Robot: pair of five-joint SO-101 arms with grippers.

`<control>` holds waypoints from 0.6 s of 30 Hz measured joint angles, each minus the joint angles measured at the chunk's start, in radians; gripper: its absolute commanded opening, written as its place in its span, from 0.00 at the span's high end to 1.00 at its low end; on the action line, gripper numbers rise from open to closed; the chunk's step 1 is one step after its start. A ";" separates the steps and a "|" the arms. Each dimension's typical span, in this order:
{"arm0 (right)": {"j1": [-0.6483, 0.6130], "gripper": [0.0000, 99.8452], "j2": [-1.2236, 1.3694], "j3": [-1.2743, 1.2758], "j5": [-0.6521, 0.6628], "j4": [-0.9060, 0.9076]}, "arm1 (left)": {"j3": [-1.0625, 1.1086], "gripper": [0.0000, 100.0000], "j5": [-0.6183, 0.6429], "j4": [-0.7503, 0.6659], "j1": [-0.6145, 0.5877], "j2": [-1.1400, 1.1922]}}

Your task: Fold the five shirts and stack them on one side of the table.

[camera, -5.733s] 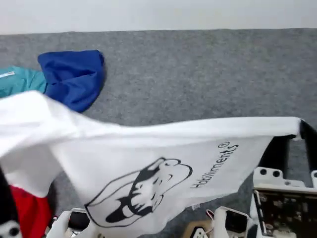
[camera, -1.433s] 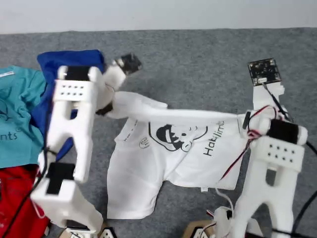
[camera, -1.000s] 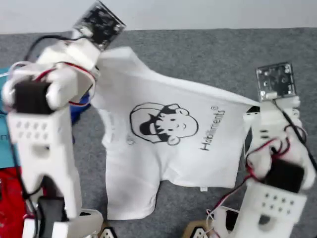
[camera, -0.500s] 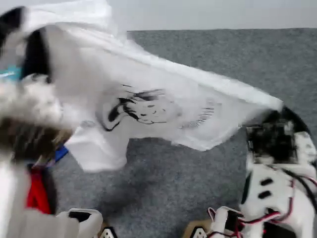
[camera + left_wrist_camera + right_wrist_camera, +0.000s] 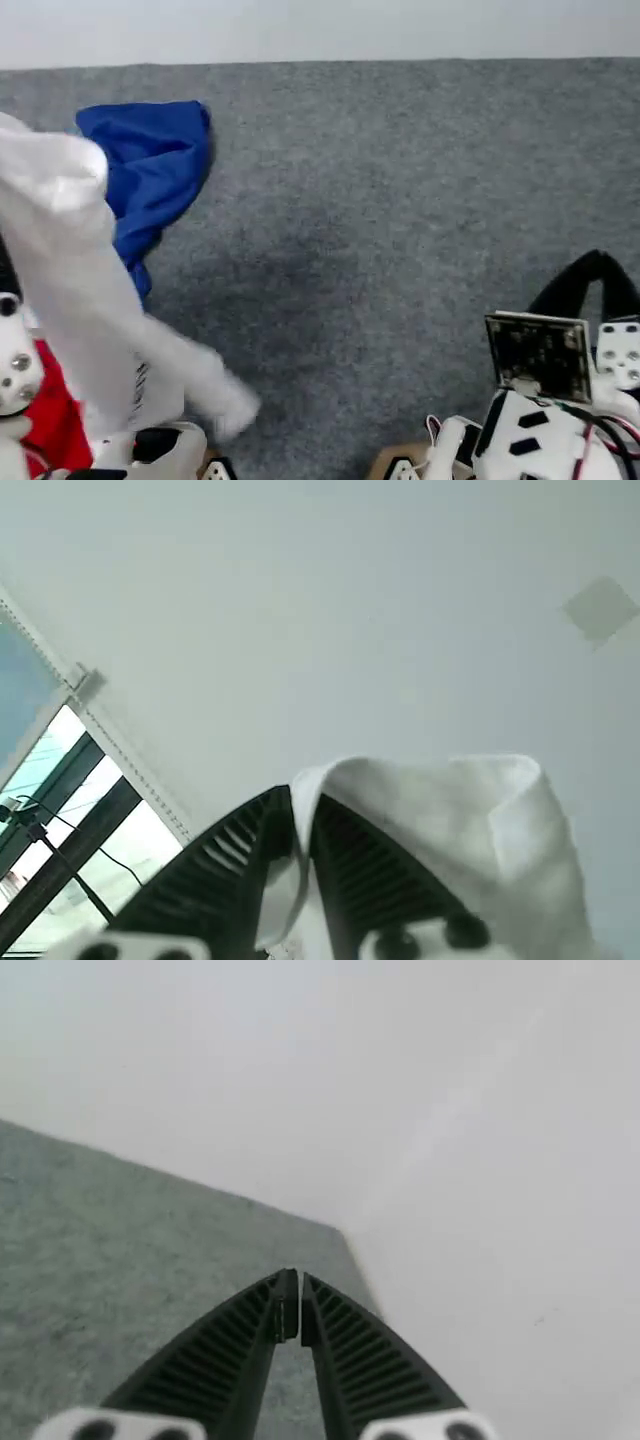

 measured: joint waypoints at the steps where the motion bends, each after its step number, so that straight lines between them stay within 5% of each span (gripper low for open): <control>1: 0.000 0.99 0.002 0.009 0.000 0.011 | 0.002 1.00 0.000 0.017 0.000 0.000; 8: -0.002 0.99 0.020 0.135 0.000 0.092 | 0.160 1.00 0.009 0.083 0.000 0.002; 18: -0.020 0.99 0.032 0.293 -0.005 0.124 | 0.476 1.00 0.249 -0.014 0.167 0.012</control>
